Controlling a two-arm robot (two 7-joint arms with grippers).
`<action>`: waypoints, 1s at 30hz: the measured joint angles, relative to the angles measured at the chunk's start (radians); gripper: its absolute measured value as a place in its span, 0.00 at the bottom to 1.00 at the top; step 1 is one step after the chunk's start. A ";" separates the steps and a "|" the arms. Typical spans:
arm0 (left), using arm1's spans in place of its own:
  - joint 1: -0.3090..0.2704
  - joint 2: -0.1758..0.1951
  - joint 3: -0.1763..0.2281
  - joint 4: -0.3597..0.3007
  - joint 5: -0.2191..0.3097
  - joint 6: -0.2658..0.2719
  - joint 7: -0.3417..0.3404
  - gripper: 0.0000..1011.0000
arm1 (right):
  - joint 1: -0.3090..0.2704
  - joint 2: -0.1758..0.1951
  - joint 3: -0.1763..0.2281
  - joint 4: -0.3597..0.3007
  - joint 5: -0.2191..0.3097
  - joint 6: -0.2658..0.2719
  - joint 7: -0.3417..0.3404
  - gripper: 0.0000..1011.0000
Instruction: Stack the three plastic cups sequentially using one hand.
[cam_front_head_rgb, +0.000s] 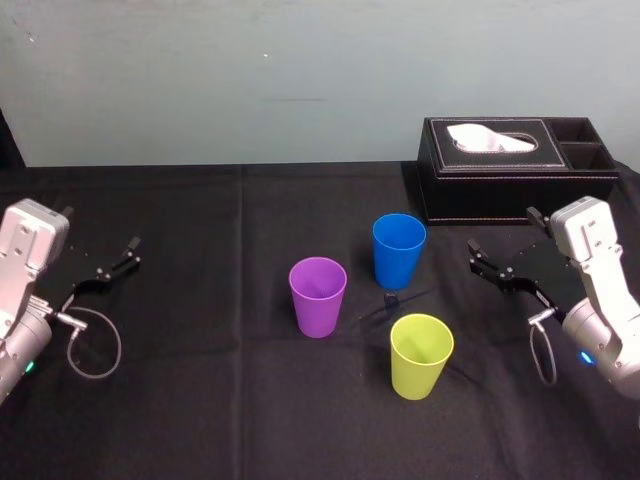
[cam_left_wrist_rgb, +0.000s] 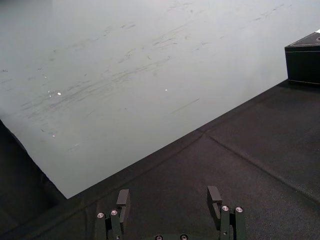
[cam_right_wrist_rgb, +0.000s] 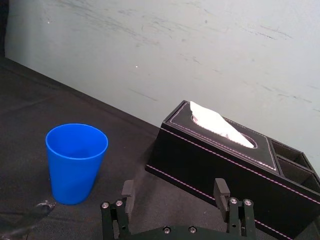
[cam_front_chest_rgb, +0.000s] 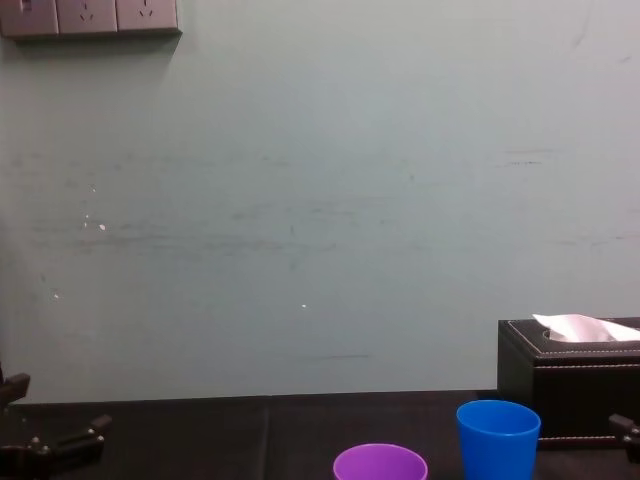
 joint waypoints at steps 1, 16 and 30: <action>0.000 0.000 0.000 0.000 0.000 0.000 0.000 1.00 | 0.000 0.000 0.000 0.000 0.000 0.000 0.000 0.99; 0.000 0.000 0.000 0.000 0.000 0.000 0.000 1.00 | 0.000 0.000 0.000 0.000 0.000 0.000 0.000 0.99; 0.000 0.000 0.000 0.000 0.000 0.000 0.000 1.00 | 0.000 0.000 0.000 0.000 0.000 0.000 0.000 0.99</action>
